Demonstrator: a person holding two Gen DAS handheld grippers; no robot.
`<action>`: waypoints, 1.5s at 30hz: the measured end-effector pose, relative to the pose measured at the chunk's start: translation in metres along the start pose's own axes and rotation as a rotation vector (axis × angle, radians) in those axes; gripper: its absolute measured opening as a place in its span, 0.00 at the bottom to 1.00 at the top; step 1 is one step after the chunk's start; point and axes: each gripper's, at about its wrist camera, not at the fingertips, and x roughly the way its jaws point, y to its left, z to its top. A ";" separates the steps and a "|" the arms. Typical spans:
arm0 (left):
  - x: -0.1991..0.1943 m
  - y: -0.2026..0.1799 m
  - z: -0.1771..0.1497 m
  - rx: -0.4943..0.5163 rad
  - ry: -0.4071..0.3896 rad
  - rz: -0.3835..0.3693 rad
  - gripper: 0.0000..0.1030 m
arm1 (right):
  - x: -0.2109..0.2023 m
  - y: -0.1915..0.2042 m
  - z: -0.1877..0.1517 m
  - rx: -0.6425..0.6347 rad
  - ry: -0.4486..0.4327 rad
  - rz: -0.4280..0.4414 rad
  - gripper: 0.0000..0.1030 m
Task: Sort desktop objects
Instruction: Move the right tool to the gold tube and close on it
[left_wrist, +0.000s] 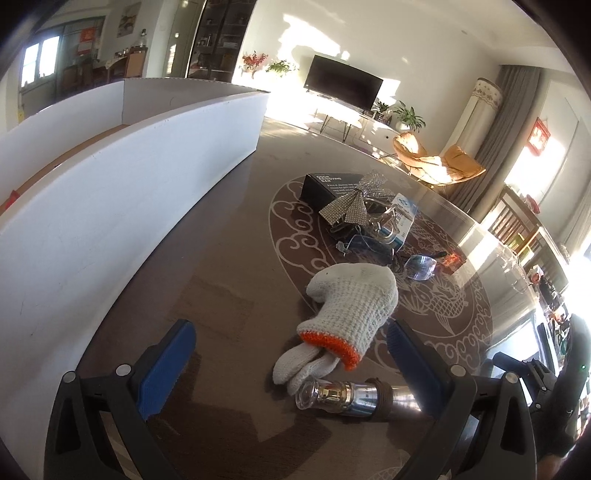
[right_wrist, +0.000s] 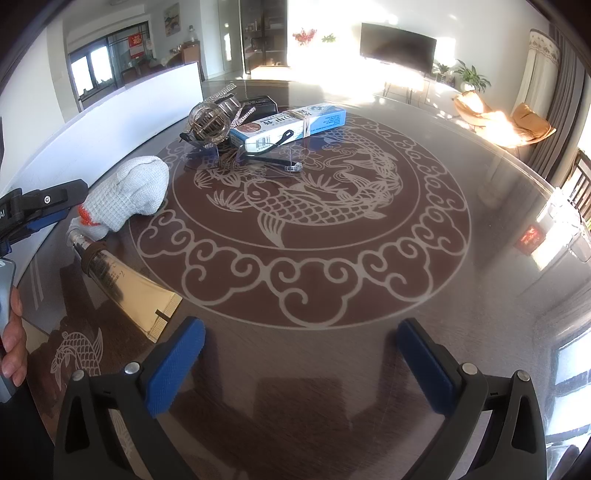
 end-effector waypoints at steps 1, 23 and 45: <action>0.000 0.000 0.000 0.002 -0.004 0.008 1.00 | 0.000 0.000 0.000 0.000 0.000 0.000 1.00; -0.029 0.018 0.007 -0.068 -0.159 0.050 1.00 | -0.009 0.109 0.021 -0.494 -0.089 0.386 1.00; -0.021 0.017 0.007 -0.069 -0.138 0.068 1.00 | 0.019 0.123 0.025 -0.442 -0.036 0.408 0.29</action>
